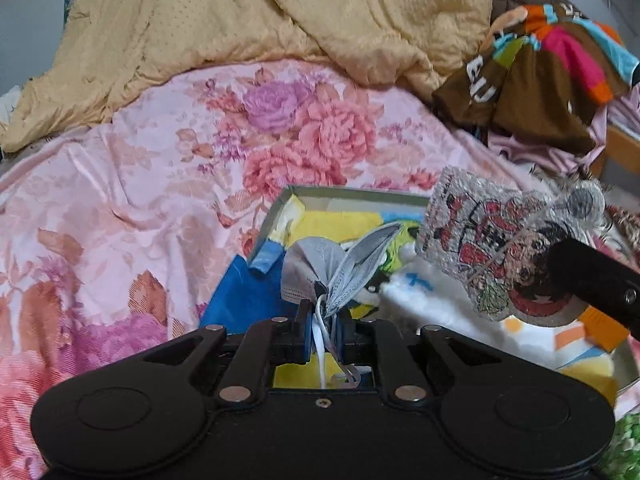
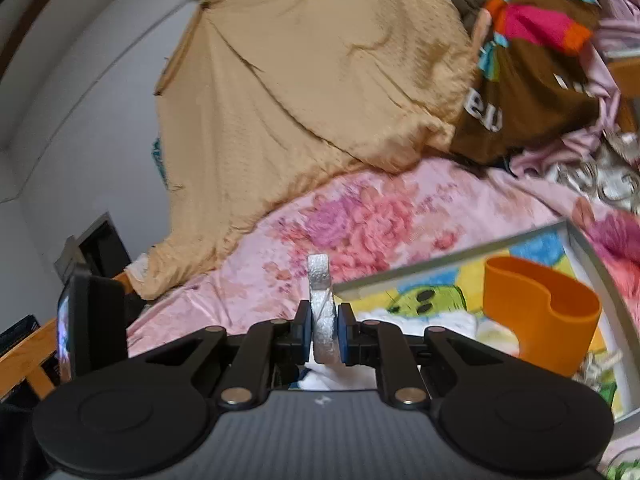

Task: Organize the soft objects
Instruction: 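Carry the mask and packet with both grippers and lower them into the tray, then open both grippers to release the mask and packet in the tray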

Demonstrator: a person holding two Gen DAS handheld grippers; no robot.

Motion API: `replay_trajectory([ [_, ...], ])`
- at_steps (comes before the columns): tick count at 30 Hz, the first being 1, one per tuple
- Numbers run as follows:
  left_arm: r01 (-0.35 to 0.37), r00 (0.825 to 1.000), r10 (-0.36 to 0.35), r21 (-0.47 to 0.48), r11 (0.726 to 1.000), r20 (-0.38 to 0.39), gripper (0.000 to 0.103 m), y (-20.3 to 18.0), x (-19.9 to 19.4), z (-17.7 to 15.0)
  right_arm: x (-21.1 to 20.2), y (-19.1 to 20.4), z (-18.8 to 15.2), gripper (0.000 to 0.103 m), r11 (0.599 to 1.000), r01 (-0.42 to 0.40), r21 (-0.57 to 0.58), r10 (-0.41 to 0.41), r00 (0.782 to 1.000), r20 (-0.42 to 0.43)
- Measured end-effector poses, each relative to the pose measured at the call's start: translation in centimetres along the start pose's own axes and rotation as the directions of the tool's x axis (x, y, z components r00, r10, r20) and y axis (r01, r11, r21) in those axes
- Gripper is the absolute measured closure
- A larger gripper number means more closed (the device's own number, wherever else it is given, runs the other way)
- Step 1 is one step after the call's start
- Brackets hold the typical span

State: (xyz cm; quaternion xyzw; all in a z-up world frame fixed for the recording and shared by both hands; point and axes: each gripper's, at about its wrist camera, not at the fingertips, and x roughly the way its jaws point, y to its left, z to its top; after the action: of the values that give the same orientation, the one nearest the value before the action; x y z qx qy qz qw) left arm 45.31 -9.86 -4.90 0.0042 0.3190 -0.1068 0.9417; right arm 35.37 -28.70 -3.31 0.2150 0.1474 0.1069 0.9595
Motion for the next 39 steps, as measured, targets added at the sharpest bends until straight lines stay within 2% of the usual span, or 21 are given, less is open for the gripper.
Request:
replay_trajectory([
  [3, 0.001, 1.000, -0.001, -0.011, 1.000, -0.011, 0.090, 0.2, 0.6, -0.4, 0.6, -0.6, -0.3, 0.088, 0.999, 0.028, 0.028, -0.027, 0.999, -0.022],
  [10, -0.003, 1.000, 0.003, -0.001, 1.000, -0.018, 0.085, 0.0, 0.9, -0.8, 0.8, -1.2, -0.5, 0.076, 0.995, 0.090, 0.035, -0.089, 0.995, -0.043],
  [16, 0.004, 1.000, -0.004, -0.009, 1.000, -0.007, 0.079, -0.1, 0.0, -0.7, 0.8, -0.8, -0.5, 0.070, 0.992, 0.125, 0.013, -0.124, 0.990, -0.063],
  [20, 0.003, 1.000, -0.003, -0.023, 1.000, -0.006, 0.068, 0.0, -0.8, -0.8, 0.3, -0.3, 0.0, 0.055, 0.990, 0.141, -0.024, -0.142, 0.988, -0.061],
  [27, 0.002, 1.000, 0.001, -0.093, 0.996, 0.032, 0.053, 0.8, -3.3, -1.0, -1.7, 1.2, 1.1, 0.039, 0.986, 0.147, -0.079, -0.151, 0.988, -0.038],
  [32, -0.001, 0.996, 0.011, -0.117, 0.993, 0.089, 0.035, 1.0, -6.6, -0.9, -4.4, 3.2, 2.3, 0.024, 0.980, 0.149, -0.132, -0.148, 0.989, 0.014],
  [39, -0.014, 0.986, 0.035, -0.131, 0.991, 0.165, 0.020, 1.7, -12.3, -0.9, -9.0, 5.9, 3.5, 0.013, 0.969, 0.158, -0.190, -0.146, 0.987, 0.073],
])
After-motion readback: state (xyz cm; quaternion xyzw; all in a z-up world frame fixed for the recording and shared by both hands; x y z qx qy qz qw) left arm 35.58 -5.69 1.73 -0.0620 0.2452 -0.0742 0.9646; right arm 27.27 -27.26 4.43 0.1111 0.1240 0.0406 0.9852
